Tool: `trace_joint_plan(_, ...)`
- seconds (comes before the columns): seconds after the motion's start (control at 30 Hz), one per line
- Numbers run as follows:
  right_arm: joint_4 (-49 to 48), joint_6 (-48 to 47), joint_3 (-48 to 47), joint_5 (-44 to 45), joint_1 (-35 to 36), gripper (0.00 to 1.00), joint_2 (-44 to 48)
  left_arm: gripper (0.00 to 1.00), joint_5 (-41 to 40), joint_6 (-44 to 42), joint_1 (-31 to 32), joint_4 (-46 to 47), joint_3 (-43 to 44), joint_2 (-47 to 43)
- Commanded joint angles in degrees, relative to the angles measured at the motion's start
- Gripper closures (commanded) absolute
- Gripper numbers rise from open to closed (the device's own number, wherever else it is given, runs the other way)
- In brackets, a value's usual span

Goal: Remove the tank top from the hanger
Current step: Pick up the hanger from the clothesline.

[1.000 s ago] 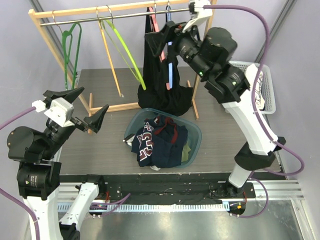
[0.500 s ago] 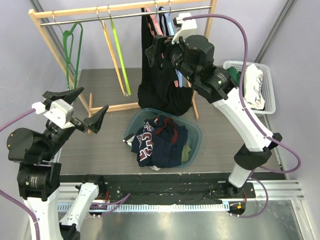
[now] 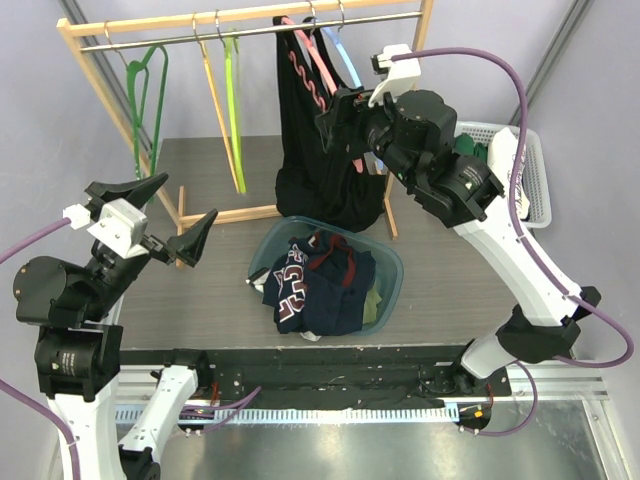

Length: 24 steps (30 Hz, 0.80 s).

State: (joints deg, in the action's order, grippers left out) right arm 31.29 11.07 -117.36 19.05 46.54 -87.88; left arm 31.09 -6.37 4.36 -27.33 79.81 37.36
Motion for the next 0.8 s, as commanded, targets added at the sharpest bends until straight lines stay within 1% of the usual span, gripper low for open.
trace_joint_plan(0.0, -2.72, -1.23, 1.17, 2.04, 0.21, 0.12, 1.57, 0.03, 0.55, 0.92, -0.32, 2.72, 0.08, -0.27)
trace_joint_plan(0.27, -3.77, -1.14, 6.26, 1.96, -2.69, 0.12, 1.65, 0.03, 0.99, 1.19, -0.32, 2.81, 0.52, -0.28)
trace_joint_plan(0.37, -6.40, -2.45, 8.10, 1.35, -3.12, 0.14, 2.36, 0.03, 0.99, 1.36, -0.23, 2.72, 0.43, -0.19)
trace_joint_plan(0.43, -7.55, -3.60, 8.29, 0.73, -3.04, 0.19, 2.27, 0.03, 1.16, 1.36, -0.23, 2.81, 0.35, -0.27)
trace_joint_plan(0.47, -8.08, -3.86, 7.77, 0.55, -3.04, 0.23, 2.01, 0.03, 1.16, 1.36, -0.32, 2.72, 0.35, -0.27)
trace_joint_plan(0.5, -8.17, -4.39, 7.33, 0.55, -3.04, 0.30, 1.75, 0.03, 1.25, 1.45, -0.23, 2.72, 0.43, -0.27)
trace_joint_plan(0.57, -8.17, -4.65, 6.36, -0.15, -3.04, 0.38, 0.78, 0.03, 1.16, 1.36, -0.32, 2.72, 0.43, -0.36)
trace_joint_plan(0.6, -8.26, -4.83, 6.36, -0.15, -3.13, 0.46, 0.60, 0.03, 1.08, 1.27, -0.32, 2.72, 0.43, -0.45)
trace_joint_plan(0.63, -8.17, -4.92, 6.44, -0.24, -3.04, 0.49, 0.17, 0.03, 0.99, 1.19, -0.32, 2.72, 0.43, -0.54)
trace_joint_plan(0.67, -8.17, -5.18, 6.62, -0.33, -3.04, 0.57, 0.07, 0.03, 0.99, 1.10, -0.32, 2.72, 0.43, -0.54)
trace_joint_plan(0.77, -8.09, -5.36, 7.85, -0.33, -3.04, 0.70, -0.28, 0.03, 0.81, 1.01, -0.23, 2.72, 0.43, -0.71)
